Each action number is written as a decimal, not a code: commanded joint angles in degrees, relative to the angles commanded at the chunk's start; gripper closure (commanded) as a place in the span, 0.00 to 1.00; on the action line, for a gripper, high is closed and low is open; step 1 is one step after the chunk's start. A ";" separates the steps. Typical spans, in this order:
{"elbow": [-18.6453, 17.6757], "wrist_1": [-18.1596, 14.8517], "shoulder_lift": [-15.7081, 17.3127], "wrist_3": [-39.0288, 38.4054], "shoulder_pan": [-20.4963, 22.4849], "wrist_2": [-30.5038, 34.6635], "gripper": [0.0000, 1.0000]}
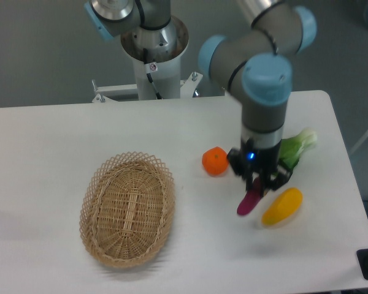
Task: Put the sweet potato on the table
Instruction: 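Lift the purple sweet potato with the gripper and carry it away from the bok choy, then lower the held sweet potato toward the table beside the yellow fruit, then open the gripper to release the sweet potato onto the table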
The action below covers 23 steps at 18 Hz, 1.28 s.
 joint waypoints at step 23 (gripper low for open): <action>-1.42 3.00 -6.17 -0.09 -3.25 6.50 0.00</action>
